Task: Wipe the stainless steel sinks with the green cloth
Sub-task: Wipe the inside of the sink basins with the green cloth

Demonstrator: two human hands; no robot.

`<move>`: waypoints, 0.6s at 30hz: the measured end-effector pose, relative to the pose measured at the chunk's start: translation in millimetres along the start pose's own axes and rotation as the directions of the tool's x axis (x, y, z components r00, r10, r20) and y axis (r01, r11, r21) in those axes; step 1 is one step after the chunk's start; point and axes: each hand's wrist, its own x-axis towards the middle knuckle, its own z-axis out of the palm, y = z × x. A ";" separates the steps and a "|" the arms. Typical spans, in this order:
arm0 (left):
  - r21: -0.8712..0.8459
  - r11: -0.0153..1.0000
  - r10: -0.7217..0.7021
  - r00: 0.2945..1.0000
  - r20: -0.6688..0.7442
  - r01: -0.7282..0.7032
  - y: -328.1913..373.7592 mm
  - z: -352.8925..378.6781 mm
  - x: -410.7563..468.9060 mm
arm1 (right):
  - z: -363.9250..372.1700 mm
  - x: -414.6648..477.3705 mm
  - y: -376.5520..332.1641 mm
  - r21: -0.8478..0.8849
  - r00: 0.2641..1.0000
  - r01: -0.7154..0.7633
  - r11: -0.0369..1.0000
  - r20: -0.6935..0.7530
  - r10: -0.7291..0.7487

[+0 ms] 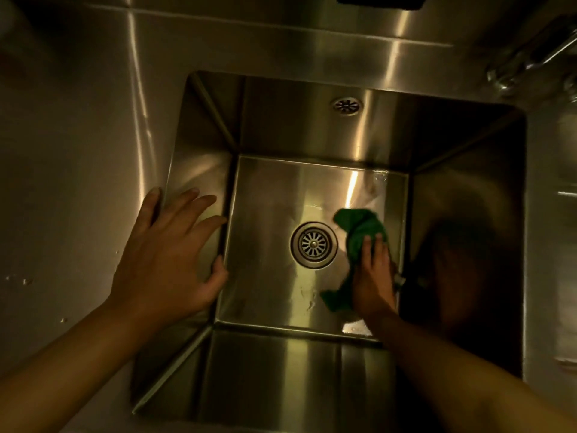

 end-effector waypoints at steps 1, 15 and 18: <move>0.005 1.000 -0.002 1.000 0.002 0.002 0.6 0.1 0.1 | 6.2 -18.3 -1.7 0.014 0.995 0.084 0.996 0.056 -0.084; 0.034 0.999 -0.015 1.000 -0.007 0.015 0.5 3.1 -0.3 | 65.4 -2.2 -111.9 -0.006 0.378 0.913 0.409 0.395 -0.837; 0.021 1.000 -0.005 1.000 -0.017 0.006 0.1 3.2 -1.8 | 69.2 25.7 -141.7 -0.030 0.322 0.941 0.338 0.392 -0.862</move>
